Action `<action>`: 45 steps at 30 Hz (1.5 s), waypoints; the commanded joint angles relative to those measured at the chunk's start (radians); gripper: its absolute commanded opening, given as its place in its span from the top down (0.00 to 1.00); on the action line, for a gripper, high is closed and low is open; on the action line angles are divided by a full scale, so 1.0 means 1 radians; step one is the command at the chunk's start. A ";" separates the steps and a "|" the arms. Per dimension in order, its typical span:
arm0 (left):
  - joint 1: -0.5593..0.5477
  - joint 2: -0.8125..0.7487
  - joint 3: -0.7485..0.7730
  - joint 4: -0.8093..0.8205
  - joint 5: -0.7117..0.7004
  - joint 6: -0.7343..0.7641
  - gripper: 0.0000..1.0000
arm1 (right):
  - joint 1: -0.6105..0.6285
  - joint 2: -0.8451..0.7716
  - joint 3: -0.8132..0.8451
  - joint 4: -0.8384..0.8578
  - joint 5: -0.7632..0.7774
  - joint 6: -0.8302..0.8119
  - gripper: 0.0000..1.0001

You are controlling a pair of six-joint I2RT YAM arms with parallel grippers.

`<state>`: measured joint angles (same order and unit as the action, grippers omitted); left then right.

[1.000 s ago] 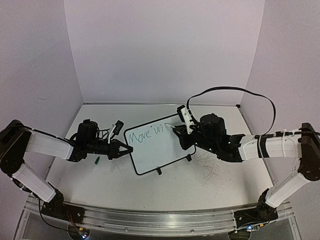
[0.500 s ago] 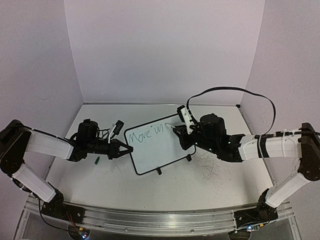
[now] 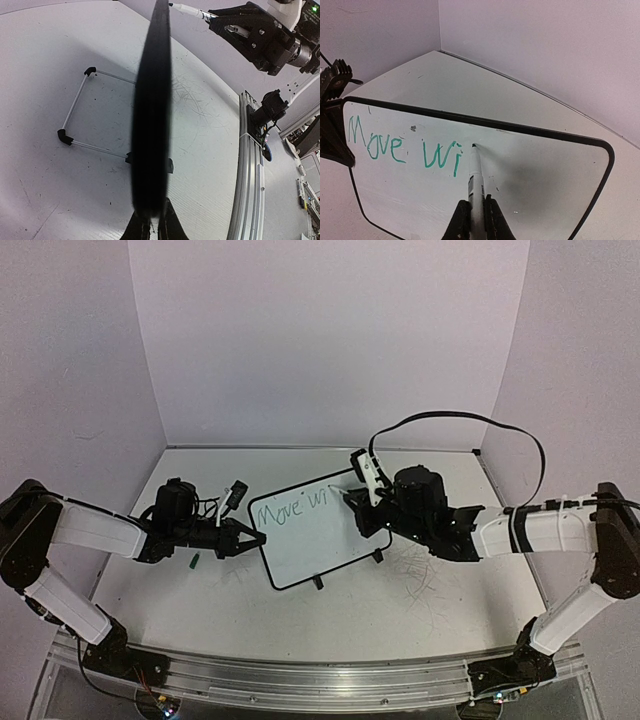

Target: Write a sentence on the whiteboard

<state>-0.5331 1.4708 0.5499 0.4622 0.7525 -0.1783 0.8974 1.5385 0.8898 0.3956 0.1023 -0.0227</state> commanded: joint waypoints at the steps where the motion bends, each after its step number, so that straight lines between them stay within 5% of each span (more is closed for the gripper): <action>1: 0.002 -0.009 0.022 -0.030 -0.036 0.060 1.00 | 0.001 0.013 0.051 0.026 0.033 -0.002 1.00; 45: 0.002 -0.016 0.018 -0.031 -0.040 0.062 1.00 | 0.015 0.000 -0.046 -0.014 0.031 0.085 1.00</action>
<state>-0.5331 1.4704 0.5499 0.4606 0.7540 -0.1825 0.9104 1.5578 0.8564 0.3855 0.1158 0.0488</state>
